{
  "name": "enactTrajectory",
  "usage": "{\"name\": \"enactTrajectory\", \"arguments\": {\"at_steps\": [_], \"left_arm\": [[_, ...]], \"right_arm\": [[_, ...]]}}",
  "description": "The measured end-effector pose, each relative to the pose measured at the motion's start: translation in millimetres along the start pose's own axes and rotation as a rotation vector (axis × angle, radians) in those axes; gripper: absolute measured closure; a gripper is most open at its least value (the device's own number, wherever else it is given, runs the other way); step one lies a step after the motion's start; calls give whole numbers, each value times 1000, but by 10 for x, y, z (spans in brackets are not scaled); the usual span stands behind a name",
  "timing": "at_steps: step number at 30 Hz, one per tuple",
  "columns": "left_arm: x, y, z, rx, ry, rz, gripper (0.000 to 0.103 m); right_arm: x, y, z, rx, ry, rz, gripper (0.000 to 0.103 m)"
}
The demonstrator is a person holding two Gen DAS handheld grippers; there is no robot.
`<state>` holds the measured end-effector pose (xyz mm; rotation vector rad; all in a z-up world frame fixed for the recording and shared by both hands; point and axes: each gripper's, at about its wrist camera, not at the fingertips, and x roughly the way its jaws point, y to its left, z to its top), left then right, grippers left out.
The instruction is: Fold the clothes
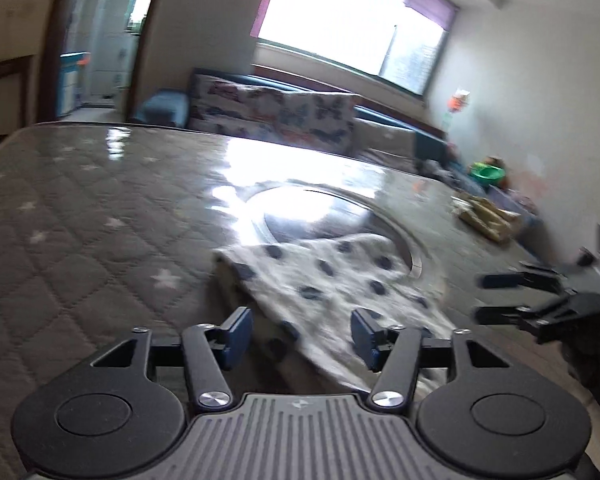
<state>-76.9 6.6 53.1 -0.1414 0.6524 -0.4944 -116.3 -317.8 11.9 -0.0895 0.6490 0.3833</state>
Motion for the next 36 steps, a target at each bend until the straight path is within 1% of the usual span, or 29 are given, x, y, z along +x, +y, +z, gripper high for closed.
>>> {"name": "enactTrajectory", "arguments": {"at_steps": [2,3,5,6,8,12,14,16,19,22,26,33,36], "left_arm": [[35,54,12,6,-12,70,35],[56,82,18,6,-14,106,34],[113,161,24,-9,-5,159,33],[144,205,26,-23,0,184,31],[220,285,26,-37,14,223,28],[321,382,31,-24,30,302,20],[360,440,42,-33,40,335,19],[399,502,56,-45,50,363,19],[474,550,72,-33,61,420,17],[524,571,93,-26,63,453,15],[585,567,113,-22,60,474,11],[645,524,105,-19,51,498,0],[652,533,100,-21,45,498,0]], "right_arm": [[0,-109,-54,41,-5,-47,16],[3,-189,-92,69,-6,-78,14],[15,-288,-135,95,-5,-128,13],[21,-334,-154,105,-4,-152,10],[34,-426,-193,126,-2,-200,7],[76,-609,-271,146,-2,-288,2],[70,-701,-297,163,-3,-319,0],[101,-758,-306,171,-1,-350,0],[156,-827,-328,182,7,-375,0],[200,-893,-355,208,20,-391,0],[230,-942,-376,226,29,-395,0],[259,-957,-363,229,46,-396,0],[265,-993,-366,252,48,-383,0]]}}
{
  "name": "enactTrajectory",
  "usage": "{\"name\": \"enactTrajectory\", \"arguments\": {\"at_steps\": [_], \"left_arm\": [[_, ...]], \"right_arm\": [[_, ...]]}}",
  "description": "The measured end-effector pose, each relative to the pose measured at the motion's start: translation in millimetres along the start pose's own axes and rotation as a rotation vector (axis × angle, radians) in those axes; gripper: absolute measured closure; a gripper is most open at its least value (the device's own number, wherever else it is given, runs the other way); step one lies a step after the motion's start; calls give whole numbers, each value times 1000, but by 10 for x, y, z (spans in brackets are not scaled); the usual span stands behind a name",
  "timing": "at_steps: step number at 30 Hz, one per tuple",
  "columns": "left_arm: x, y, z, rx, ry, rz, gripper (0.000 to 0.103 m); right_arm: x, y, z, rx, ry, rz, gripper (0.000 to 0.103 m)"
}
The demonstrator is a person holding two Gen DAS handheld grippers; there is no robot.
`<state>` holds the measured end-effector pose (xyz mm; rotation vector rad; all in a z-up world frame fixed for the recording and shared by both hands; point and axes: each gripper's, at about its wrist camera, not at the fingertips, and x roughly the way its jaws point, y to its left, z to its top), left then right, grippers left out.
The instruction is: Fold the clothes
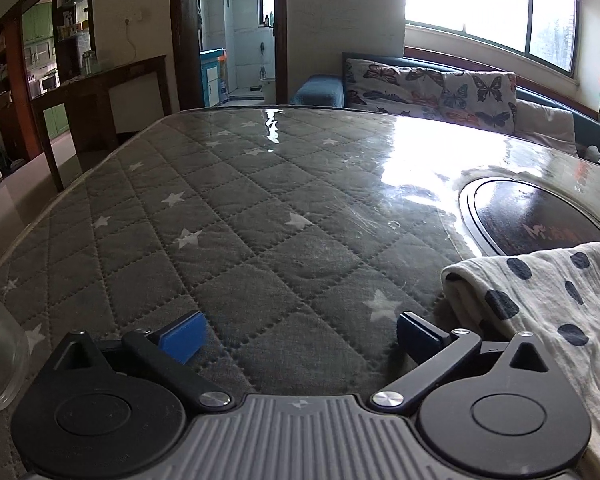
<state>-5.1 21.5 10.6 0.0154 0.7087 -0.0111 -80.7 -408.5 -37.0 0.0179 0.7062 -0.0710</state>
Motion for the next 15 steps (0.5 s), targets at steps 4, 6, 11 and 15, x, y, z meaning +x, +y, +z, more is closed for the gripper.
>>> {"name": "enactTrajectory", "arguments": {"at_steps": [4,6,11,15], "left_arm": [[21,-15,-16,4,-13,3,0],[43,-8,-11,0,-14,4,0],[63,16,-16,-4,-19,0,0],[57,17,-27,-3,-20,1,0]], "right_arm": [[6,3,0,-1,1,-1,0],[5,0,5,1,1,1,0],[0,4,-1,2,-2,2,0],[1,4,-3,3,-2,2,0]]}}
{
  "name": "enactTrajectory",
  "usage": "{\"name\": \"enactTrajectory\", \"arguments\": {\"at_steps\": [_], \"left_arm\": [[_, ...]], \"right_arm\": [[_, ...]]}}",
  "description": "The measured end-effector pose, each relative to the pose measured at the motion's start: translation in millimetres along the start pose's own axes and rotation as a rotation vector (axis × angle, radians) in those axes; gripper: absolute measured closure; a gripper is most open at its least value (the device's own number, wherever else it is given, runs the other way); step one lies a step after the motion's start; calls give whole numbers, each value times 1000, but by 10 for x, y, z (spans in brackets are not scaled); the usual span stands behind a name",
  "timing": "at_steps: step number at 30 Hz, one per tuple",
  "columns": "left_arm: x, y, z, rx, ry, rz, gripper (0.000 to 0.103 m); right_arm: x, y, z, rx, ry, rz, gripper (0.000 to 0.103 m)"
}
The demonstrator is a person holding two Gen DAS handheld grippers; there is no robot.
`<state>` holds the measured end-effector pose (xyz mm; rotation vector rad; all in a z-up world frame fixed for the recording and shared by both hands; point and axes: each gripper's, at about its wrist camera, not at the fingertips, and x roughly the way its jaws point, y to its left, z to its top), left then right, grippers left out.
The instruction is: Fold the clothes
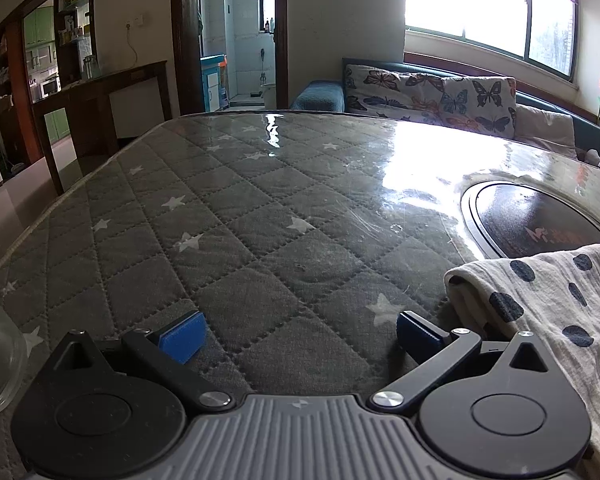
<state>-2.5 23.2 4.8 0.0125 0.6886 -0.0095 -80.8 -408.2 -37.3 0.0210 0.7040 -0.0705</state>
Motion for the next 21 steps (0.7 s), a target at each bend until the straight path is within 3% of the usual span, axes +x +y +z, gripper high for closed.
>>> {"name": "enactTrajectory", "arguments": {"at_steps": [21], "left_arm": [[1,21,-8,-1,-1,-1,0]], "right_arm": [[-7,-21,6,1,1,1,0]]}}
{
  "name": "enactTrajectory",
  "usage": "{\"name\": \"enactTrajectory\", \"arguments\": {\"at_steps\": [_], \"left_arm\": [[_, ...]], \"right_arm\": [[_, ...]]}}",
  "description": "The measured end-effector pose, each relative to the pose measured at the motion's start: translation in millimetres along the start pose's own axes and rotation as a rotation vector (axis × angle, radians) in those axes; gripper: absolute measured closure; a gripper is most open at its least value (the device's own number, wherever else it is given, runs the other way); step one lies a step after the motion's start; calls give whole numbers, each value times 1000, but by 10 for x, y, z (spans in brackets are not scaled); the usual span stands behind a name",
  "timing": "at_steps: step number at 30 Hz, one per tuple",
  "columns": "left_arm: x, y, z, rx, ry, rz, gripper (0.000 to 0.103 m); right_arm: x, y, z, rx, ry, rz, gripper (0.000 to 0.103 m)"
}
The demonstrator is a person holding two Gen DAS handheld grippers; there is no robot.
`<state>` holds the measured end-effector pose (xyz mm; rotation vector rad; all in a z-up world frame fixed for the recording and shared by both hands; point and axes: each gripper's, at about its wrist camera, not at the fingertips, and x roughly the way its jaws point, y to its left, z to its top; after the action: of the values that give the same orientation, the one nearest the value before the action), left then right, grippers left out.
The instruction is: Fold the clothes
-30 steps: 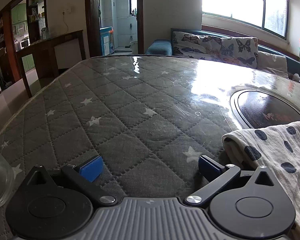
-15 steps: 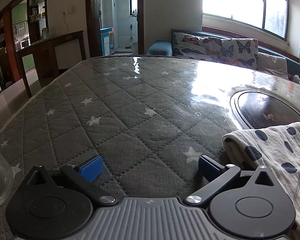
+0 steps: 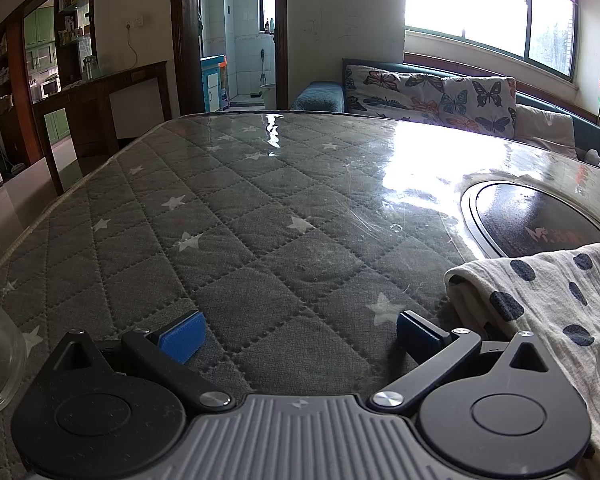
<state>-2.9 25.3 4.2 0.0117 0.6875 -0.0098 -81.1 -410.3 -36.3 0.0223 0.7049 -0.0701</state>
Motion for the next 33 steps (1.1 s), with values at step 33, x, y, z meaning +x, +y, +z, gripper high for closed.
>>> {"name": "enactTrajectory", "arguments": {"at_steps": [33], "left_arm": [[1,-75,45,-50,47,73,0]], "right_arm": [[5,17,-4,-5,0,-4,0]]}}
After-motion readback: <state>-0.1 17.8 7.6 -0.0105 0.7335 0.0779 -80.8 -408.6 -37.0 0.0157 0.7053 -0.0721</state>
